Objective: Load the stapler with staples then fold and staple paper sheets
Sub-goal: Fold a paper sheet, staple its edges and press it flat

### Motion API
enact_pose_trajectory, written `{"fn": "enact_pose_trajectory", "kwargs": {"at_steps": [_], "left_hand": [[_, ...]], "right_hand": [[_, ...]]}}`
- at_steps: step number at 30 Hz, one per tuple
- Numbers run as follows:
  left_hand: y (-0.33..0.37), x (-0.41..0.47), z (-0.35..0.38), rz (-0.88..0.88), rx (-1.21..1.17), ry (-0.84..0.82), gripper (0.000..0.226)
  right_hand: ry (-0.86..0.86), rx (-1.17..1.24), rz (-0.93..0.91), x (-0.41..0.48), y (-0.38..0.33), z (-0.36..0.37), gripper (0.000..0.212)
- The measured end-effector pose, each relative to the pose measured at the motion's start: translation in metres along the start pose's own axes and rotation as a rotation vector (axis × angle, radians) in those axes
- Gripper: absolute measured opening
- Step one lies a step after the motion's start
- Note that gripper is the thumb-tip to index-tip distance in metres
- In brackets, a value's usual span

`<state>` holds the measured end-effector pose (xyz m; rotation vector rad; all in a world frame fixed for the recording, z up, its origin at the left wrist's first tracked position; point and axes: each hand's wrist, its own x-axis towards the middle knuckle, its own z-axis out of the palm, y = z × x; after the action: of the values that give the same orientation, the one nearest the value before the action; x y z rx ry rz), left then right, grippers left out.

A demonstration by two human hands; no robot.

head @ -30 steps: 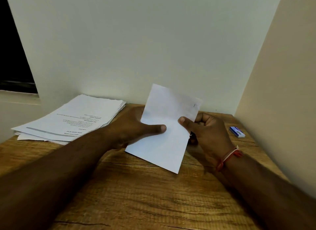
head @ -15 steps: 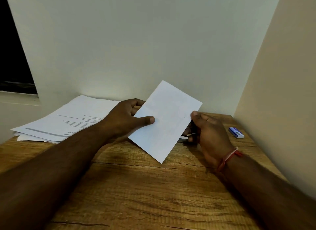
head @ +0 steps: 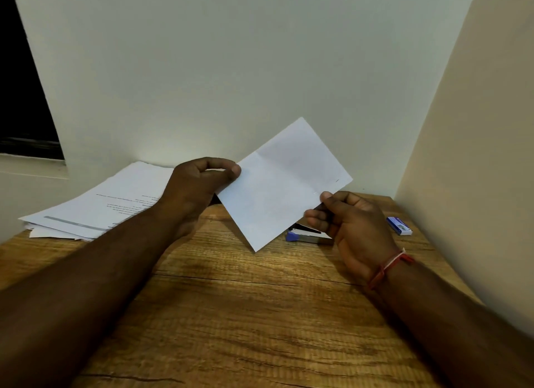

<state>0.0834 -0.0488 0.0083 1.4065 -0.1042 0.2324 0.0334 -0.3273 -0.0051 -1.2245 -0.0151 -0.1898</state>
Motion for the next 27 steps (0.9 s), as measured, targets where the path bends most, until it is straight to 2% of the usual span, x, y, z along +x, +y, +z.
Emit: {"fn": "enact_pose_trajectory", "kwargs": {"at_steps": [2,4,8,13,17,20,23,27], "left_hand": [[-0.004,0.0,0.002,-0.056,-0.15,-0.022,0.032],[-0.008,-0.002,0.006,-0.121,-0.215,-0.117,0.045],[-0.021,-0.012,0.02,-0.133,-0.079,-0.273,0.058],[-0.028,-0.014,0.025,-0.068,-0.042,-0.273,0.054],[-0.027,-0.009,0.022,-0.073,-0.069,-0.197,0.047],[-0.029,-0.002,0.017,-0.064,-0.072,-0.107,0.049],[-0.03,0.002,0.014,-0.048,-0.054,-0.07,0.046],[-0.029,0.002,0.014,-0.045,-0.051,-0.06,0.042]], "right_hand": [[0.02,0.018,0.014,0.0,-0.001,0.001,0.014],[0.02,0.056,0.035,-0.001,-0.001,0.002,0.012],[0.0,0.101,0.072,-0.002,-0.001,0.003,0.012],[-0.021,0.081,0.062,-0.002,0.001,0.003,0.012],[-0.056,-0.008,0.009,0.0,0.001,-0.001,0.017],[-0.008,-0.337,-0.15,0.004,0.002,-0.008,0.021],[0.018,-0.668,-0.33,0.009,-0.001,-0.016,0.006],[-0.12,-1.062,-0.352,0.009,0.002,-0.019,0.013]]}}
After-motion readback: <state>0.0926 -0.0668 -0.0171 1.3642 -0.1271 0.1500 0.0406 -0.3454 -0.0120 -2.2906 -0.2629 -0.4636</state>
